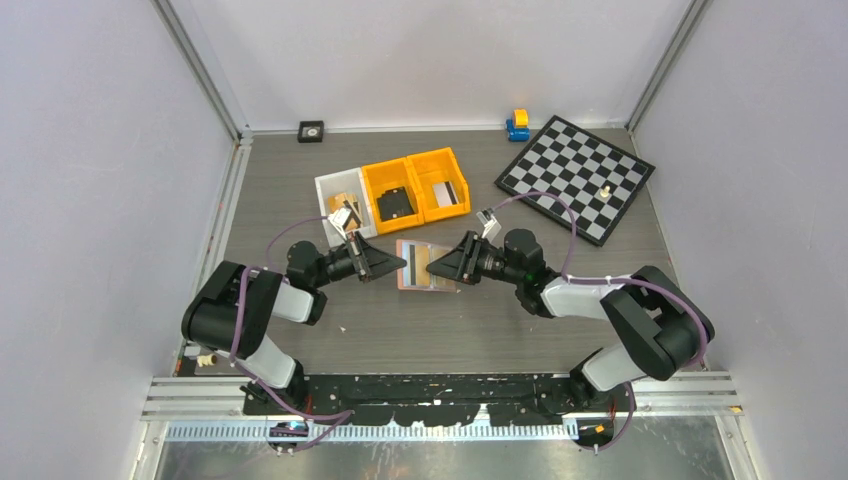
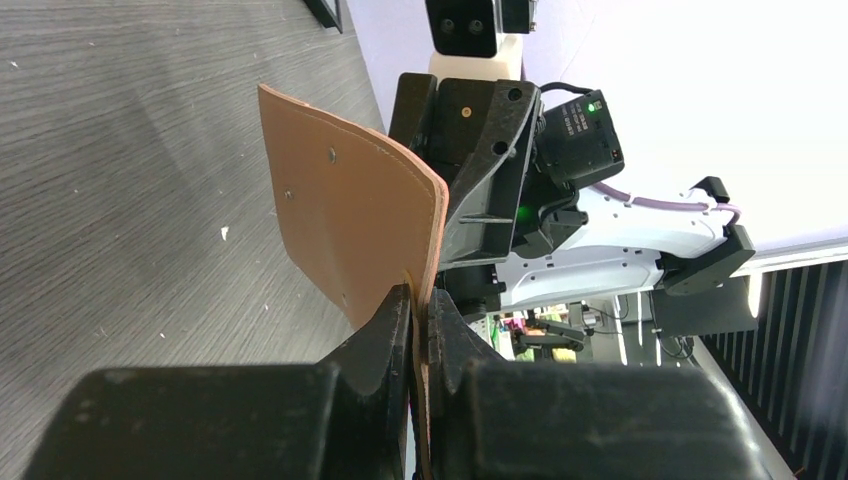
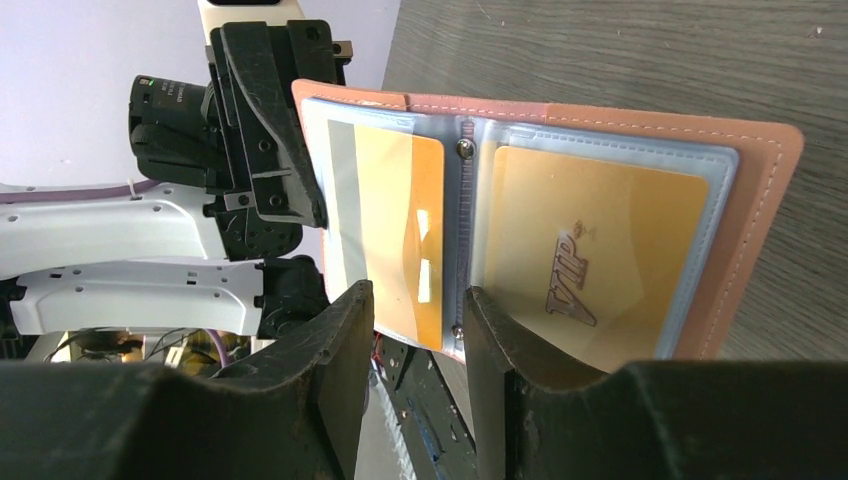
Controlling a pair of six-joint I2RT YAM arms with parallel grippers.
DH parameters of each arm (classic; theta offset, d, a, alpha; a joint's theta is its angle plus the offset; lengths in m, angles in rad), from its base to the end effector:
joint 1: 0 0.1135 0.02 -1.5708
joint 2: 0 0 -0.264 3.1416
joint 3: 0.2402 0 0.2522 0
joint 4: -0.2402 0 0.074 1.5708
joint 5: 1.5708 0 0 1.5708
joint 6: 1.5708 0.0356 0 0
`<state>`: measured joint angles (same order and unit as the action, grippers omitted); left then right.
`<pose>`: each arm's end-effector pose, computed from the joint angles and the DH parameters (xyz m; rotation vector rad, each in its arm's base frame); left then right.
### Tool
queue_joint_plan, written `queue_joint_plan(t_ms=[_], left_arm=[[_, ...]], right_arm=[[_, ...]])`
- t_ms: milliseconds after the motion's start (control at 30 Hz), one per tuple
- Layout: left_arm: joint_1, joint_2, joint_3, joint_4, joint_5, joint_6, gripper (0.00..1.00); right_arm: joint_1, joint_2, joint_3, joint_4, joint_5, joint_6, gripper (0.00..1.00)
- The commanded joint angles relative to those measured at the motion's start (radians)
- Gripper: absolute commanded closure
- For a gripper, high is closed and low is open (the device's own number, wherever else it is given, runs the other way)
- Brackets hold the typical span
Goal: Take the credit cards out of the card holder
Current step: Remove the credit card from the card holder.
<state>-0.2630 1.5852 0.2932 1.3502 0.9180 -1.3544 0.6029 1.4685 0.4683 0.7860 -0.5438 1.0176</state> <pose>0.2286 -0.0908 0.1640 -0.1206 1.9066 -1.8750 0.2185 0.1728 0.1802 -0.0283 2.0766 1.5724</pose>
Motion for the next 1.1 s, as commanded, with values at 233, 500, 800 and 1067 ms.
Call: queue_joint_plan(t_ms=[233,500,800,1067], left_arm=[[-0.018,-0.026,0.009,0.081,0.021,-0.003,1.00],[-0.020,-0.031,0.008,0.081,0.016,0.000,1.00],[-0.019,-0.035,0.008,0.081,0.018,0.000,1.00],[-0.019,-0.066,0.001,0.081,0.017,0.001,1.00]], right_arm=[[0.013,0.024,0.038,0.122,-0.029,0.027,0.56],[0.016,0.017,0.016,0.226,-0.056,0.077,0.65],[0.015,-0.020,-0.005,0.234,-0.039,0.079,0.75],[0.003,-0.034,-0.011,0.196,-0.015,0.059,0.94]])
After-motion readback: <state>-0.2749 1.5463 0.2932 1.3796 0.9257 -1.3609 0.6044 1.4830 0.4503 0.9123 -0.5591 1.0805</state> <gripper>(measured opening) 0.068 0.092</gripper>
